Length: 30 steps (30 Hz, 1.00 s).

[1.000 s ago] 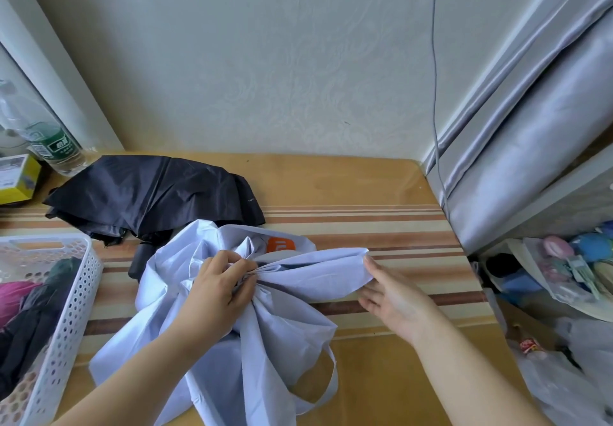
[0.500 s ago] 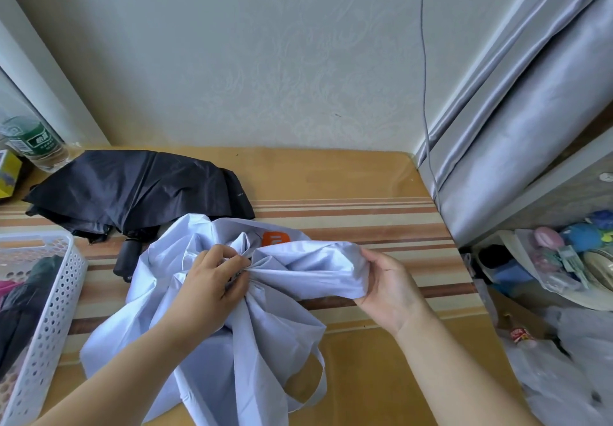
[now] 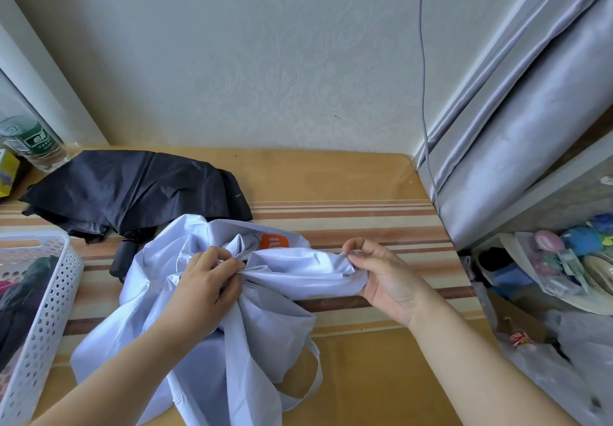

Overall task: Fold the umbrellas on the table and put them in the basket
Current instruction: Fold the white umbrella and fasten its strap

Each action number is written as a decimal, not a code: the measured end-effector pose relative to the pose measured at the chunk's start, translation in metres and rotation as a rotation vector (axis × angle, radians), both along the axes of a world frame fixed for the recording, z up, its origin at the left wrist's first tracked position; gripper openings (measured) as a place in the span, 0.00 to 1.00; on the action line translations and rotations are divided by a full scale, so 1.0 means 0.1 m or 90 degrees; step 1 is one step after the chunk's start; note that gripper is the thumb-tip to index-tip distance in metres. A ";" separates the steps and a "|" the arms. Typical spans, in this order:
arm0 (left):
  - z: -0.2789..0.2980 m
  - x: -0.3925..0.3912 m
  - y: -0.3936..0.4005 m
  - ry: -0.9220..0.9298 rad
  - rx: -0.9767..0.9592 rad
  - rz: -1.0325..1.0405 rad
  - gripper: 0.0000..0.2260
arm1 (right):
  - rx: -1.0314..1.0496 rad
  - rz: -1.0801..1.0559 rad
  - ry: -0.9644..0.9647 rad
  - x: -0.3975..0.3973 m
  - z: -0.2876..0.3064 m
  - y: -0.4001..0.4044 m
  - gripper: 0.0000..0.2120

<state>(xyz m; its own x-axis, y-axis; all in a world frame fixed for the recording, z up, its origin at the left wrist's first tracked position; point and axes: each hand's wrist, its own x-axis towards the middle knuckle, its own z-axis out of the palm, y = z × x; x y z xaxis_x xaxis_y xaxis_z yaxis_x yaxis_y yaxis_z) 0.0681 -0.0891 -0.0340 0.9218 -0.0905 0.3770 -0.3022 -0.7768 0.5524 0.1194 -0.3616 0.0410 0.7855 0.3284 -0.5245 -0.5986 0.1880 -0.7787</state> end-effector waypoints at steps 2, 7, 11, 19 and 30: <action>0.02 0.00 -0.01 0.000 0.008 0.001 0.06 | -0.257 0.068 -0.036 0.00 -0.03 -0.01 0.05; 0.01 -0.01 -0.07 -0.013 0.033 -0.011 0.06 | -0.650 0.119 -0.169 -0.02 0.13 0.06 0.27; -0.01 -0.02 -0.09 -0.020 0.046 -0.014 0.06 | -0.867 0.417 -0.187 -0.04 0.23 0.26 0.36; -0.01 -0.06 -0.10 -0.026 0.062 -0.011 0.06 | -0.906 0.537 -0.010 -0.01 0.13 0.31 0.41; 0.01 -0.04 -0.10 -0.034 0.061 -0.029 0.07 | -0.999 0.342 -0.252 0.03 0.20 0.13 0.04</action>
